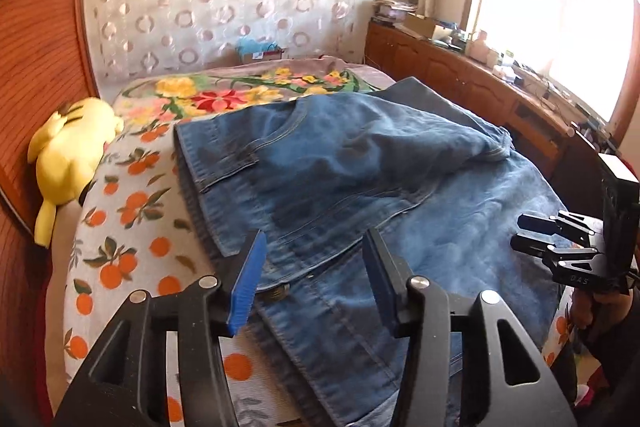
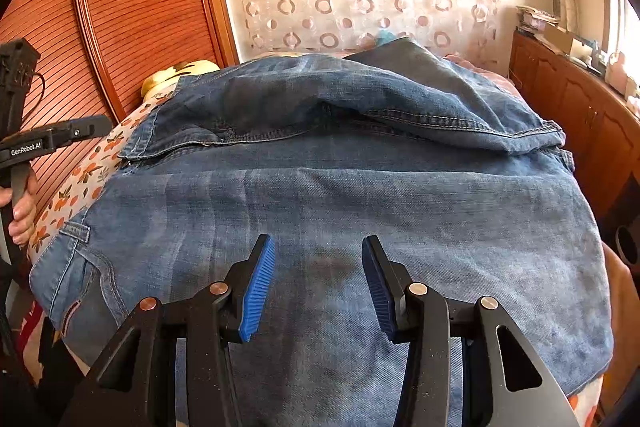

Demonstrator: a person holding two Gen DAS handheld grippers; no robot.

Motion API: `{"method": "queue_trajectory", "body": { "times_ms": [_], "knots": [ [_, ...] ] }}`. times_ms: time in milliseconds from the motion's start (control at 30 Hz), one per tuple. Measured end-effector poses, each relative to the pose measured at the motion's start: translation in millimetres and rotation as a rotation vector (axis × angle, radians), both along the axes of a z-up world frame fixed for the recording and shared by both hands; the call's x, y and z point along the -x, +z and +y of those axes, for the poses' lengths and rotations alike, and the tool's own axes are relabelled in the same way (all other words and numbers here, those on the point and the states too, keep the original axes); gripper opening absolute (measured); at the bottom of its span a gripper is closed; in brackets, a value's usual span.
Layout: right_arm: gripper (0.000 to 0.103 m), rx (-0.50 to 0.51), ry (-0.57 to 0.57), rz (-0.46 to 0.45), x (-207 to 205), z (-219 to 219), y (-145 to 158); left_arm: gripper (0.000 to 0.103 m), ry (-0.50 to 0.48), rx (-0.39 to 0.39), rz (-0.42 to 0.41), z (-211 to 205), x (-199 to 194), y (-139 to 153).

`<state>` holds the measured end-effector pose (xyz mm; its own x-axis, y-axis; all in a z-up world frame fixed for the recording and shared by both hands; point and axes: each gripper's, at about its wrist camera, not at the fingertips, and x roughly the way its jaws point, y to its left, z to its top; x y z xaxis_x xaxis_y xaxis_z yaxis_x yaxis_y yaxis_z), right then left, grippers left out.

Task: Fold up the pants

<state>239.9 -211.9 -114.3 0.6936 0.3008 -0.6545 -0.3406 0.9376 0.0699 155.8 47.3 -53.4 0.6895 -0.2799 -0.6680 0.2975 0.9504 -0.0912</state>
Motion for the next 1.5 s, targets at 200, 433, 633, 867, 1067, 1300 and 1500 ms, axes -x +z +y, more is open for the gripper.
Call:
{"method": "queue_trajectory", "body": {
  "times_ms": [200, 433, 633, 867, 1067, 1300, 1500],
  "knots": [
    [0.047, 0.01, -0.044, -0.05, 2, -29, 23, 0.051, -0.069, -0.015, -0.014, -33, -10, 5],
    [0.047, 0.055, -0.13, -0.081, -37, -82, 56, 0.051, -0.098, -0.018, -0.069, -61, -38, 16],
    [0.047, 0.074, -0.182, -0.078, -91, -114, 74, 0.051, -0.11, -0.023, -0.091, -76, -72, 26],
    [0.047, 0.079, -0.172, -0.057, -161, -113, 78, 0.08, -0.109, -0.031, -0.109, -86, -117, 30],
    [0.047, 0.085, -0.123, -0.016, -220, -112, 71, 0.082, -0.092, -0.053, -0.098, -92, -143, 23],
    [0.047, 0.111, -0.12, 0.083, -296, -120, 55, 0.082, -0.071, -0.03, -0.082, -86, -157, 3],
    [0.047, 0.11, -0.117, 0.147, -338, -120, 55, 0.082, -0.047, -0.011, -0.046, -78, -163, -13]
  ]
}}
